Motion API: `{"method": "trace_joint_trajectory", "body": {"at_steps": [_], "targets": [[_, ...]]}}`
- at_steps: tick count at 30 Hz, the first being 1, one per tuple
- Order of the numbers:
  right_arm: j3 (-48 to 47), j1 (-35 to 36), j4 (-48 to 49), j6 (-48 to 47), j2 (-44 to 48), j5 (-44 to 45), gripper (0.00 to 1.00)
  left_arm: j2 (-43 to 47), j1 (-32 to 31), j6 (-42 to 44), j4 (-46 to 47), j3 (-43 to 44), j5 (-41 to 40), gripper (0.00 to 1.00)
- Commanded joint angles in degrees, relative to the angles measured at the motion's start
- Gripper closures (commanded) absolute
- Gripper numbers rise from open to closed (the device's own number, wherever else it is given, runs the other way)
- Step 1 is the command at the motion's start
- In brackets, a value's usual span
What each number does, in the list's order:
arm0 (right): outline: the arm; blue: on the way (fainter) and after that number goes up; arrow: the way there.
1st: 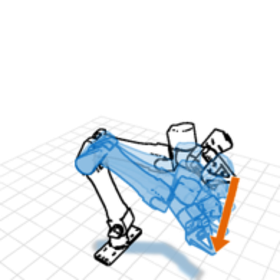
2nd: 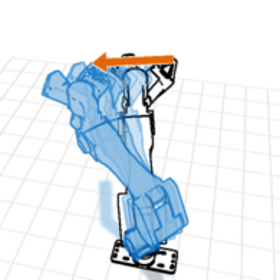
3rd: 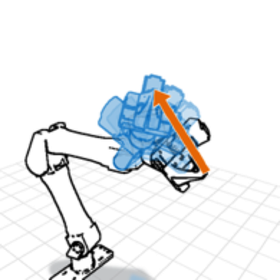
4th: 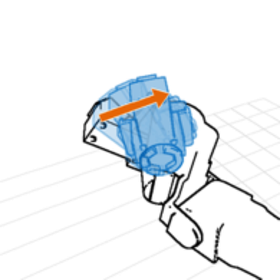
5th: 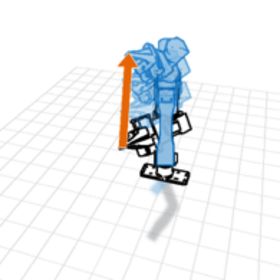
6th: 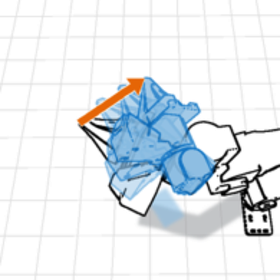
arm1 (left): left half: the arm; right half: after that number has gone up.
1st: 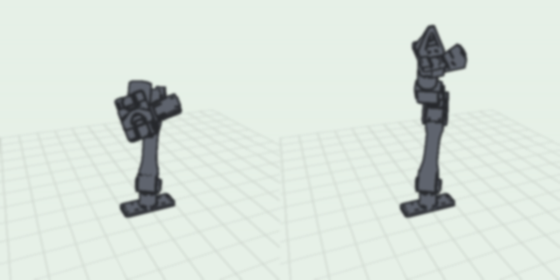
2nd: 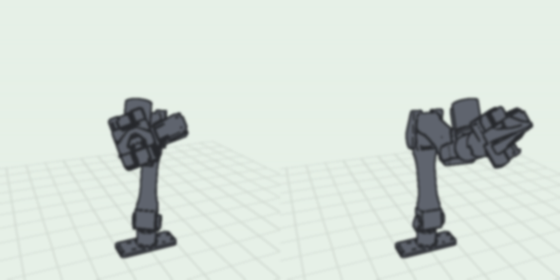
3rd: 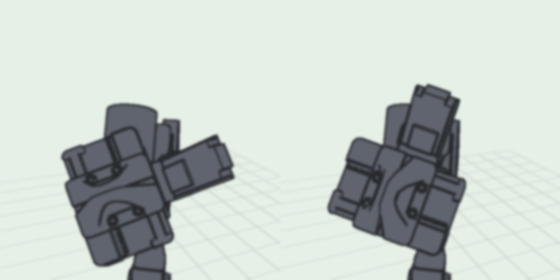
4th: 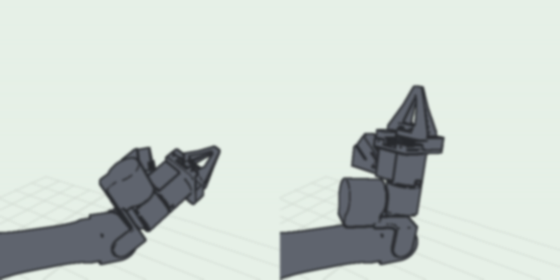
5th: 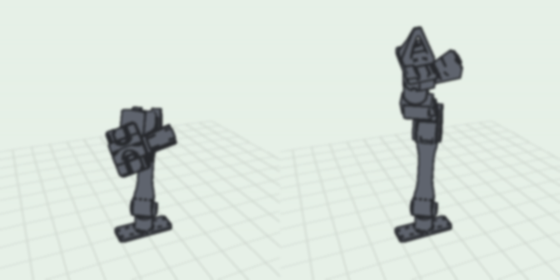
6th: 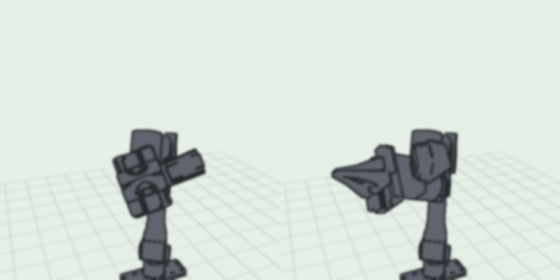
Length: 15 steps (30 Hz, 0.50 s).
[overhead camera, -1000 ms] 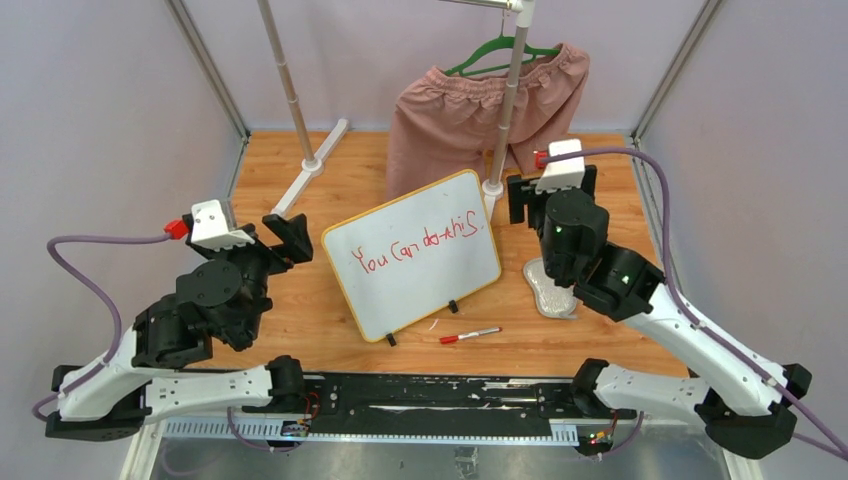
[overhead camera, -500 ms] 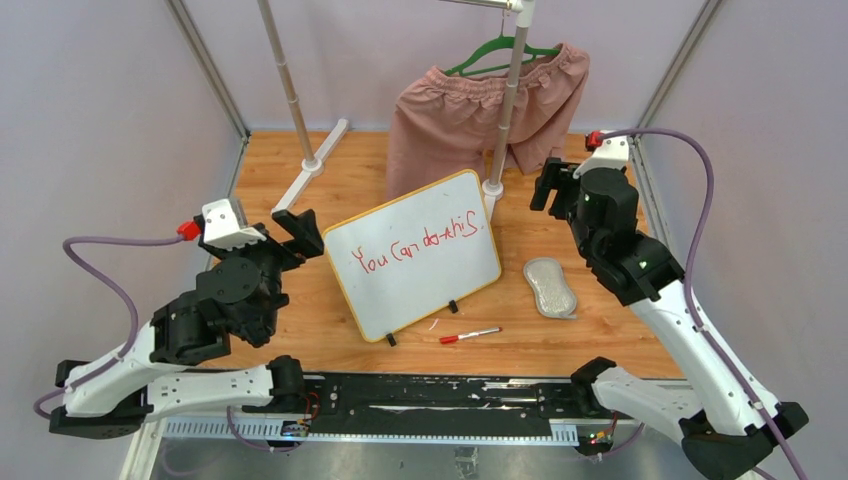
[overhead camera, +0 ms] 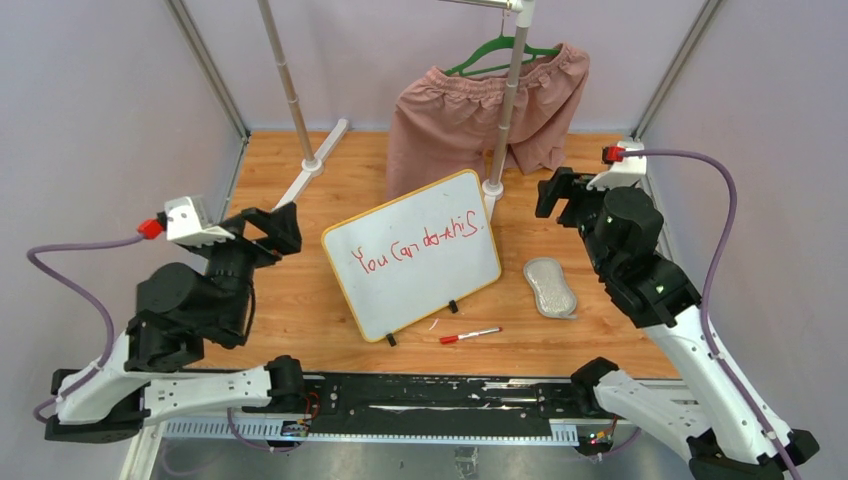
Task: Write a sentence on the whiteboard
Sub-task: Reset both arms
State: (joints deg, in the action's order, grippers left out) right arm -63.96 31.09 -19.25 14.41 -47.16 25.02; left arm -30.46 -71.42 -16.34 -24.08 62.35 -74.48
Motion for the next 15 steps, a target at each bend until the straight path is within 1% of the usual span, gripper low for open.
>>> {"method": "trace_joint_trajectory", "body": {"at_steps": [1,2,3,5,6,7,8,9,12,13,14,15], "targets": [[-4.36,-0.77,3.96,-1.71,-2.38,-5.21,0.16,-7.93,-0.13,14.93,6.65,13.88,3.59,0.00],[-6.19,-0.67,3.62,-2.22,-3.43,-6.34,0.17,-13.31,-0.13,14.50,-1.70,21.02,2.41,0.00],[-7.97,-0.32,3.38,-2.70,-4.56,-6.76,0.18,-18.27,-0.13,14.99,-6.54,28.00,1.61,0.00],[-11.19,1.59,3.42,-4.65,-6.65,-4.20,0.19,-26.38,0.19,16.24,-11.59,37.78,1.77,0.00],[-12.74,2.92,3.36,-5.99,-7.66,-2.01,0.19,-28.69,1.14,16.86,-11.73,40.47,3.82,0.00],[-14.51,4.20,3.22,-7.15,-8.87,0.45,0.19,-30.41,2.62,17.01,-11.95,42.75,7.10,0.00],[-16.95,5.63,3.00,-8.16,-10.45,2.71,0.19,-32.43,5.65,16.65,-12.67,45.29,10.35,0.00],[-18.75,6.59,2.71,-8.99,-11.55,4.80,0.19,-34.15,8.74,14.29,-14.29,48.29,14.06,0.00],[-25.20,10.29,2.45,-13.27,-15.42,12.25,0.19,-42.32,20.04,6.81,-23.85,62.97,29.58,0.00],[-27.50,12.27,3.32,-16.37,-16.75,15.60,0.19,-45.01,22.49,5.81,-25.68,67.62,33.95,0.00],[-29.49,14.44,4.93,-19.64,-17.95,18.80,0.19,-46.81,23.11,6.01,-26.01,70.46,35.97,0.00],[-31.69,16.74,6.72,-23.31,-19.13,22.40,0.19,-47.46,23.23,6.23,-24.99,71.53,36.69,0.00]]}}
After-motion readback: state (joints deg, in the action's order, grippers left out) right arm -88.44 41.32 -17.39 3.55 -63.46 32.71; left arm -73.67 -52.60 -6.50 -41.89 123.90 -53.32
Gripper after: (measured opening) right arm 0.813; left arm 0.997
